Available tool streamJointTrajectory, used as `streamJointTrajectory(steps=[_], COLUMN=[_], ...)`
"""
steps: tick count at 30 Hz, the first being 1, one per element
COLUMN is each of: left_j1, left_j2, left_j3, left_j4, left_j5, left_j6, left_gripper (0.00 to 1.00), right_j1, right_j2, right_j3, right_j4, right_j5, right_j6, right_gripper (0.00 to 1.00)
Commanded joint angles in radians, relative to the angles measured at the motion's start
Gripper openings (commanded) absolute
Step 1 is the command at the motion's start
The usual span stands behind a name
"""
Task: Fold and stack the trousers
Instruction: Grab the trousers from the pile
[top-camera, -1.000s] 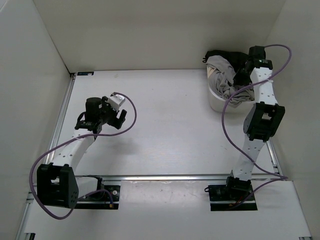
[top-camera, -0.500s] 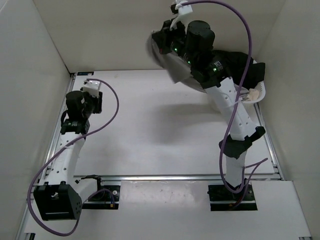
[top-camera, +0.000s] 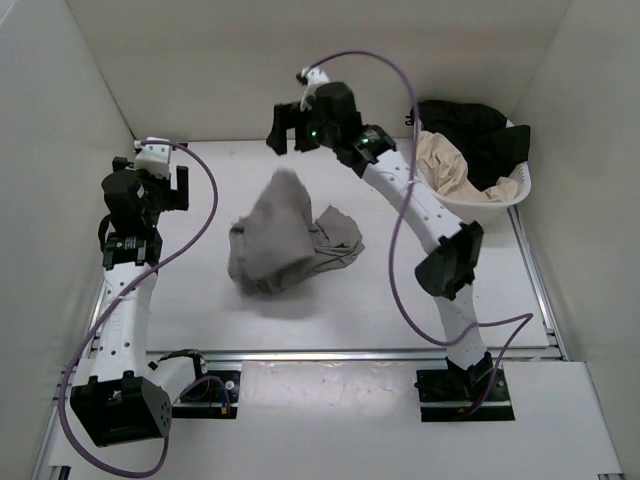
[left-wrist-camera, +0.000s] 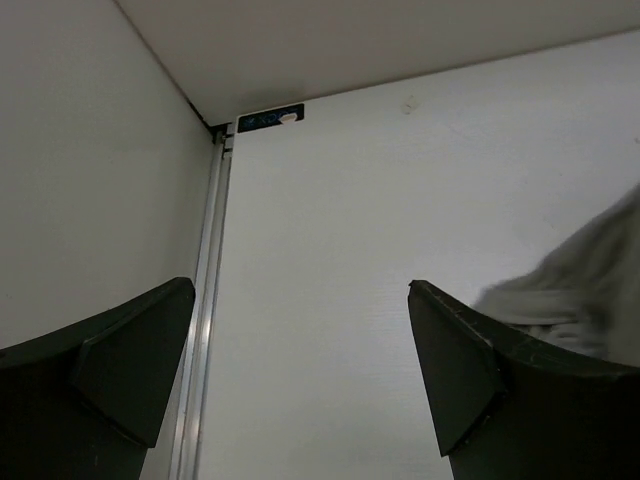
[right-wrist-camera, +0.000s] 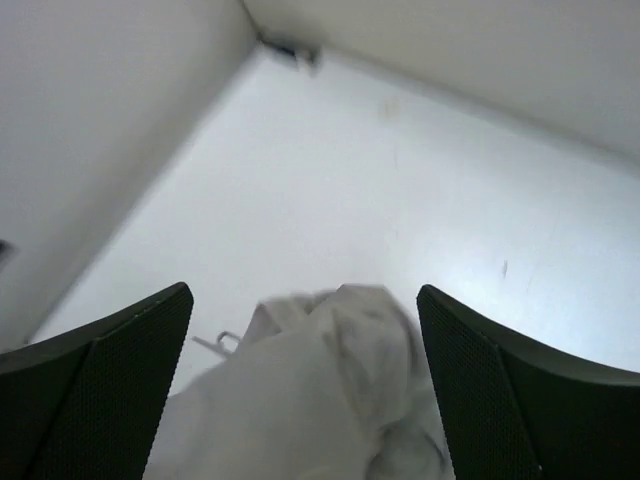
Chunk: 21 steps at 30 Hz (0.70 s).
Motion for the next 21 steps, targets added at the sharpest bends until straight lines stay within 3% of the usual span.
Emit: streamJointTrajectory(steps=[1, 4, 6, 8, 10, 13, 16, 18, 21], left_j1=[0.004, -0.01, -0.076, -0.155, -0.203, -0.234, -0.234, -0.234, -0.243], left_j2=[0.002, 0.044, 0.071, 0.113, 0.152, 0.215, 0.226, 0.226, 0.235], left_j3=[0.023, 0.017, -0.016, -0.084, -0.142, -0.202, -0.24, -0.259, -0.305], left_j4=[-0.121, -0.285, -0.368, -0.443, -0.443, -0.431, -0.381, -0.362, -0.324], left_j5=[0.15, 0.288, 0.307, 0.316, 0.294, 0.229, 0.195, 0.224, 0.29], left_j6=[0.122, 0.172, 0.241, 0.305, 0.316, 0.302, 0.227, 0.174, 0.137], left_gripper=[1.0, 1.0, 1.0, 1.0, 1.0, 1.0, 1.0, 1.0, 1.0], right_j1=[-0.024, -0.075, -0.103, -0.156, -0.208, -0.199, -0.126, -0.095, -0.06], right_j2=[0.091, 0.02, -0.084, -0.162, -0.175, -0.034, 0.13, 0.144, 0.099], right_j3=[0.071, -0.044, -0.229, -0.397, -0.459, -0.354, -0.12, -0.145, -0.326], right_j4=[-0.269, -0.314, -0.269, -0.235, -0.194, -0.224, -0.356, -0.356, -0.269], right_j5=[-0.067, 0.05, 0.091, 0.087, 0.018, -0.16, -0.206, -0.206, -0.176], right_j6=[-0.005, -0.014, -0.014, 0.004, 0.022, -0.034, -0.126, -0.136, -0.103], right_gripper=[0.99, 0.99, 0.99, 0.99, 0.99, 0.96, 0.96, 0.96, 0.96])
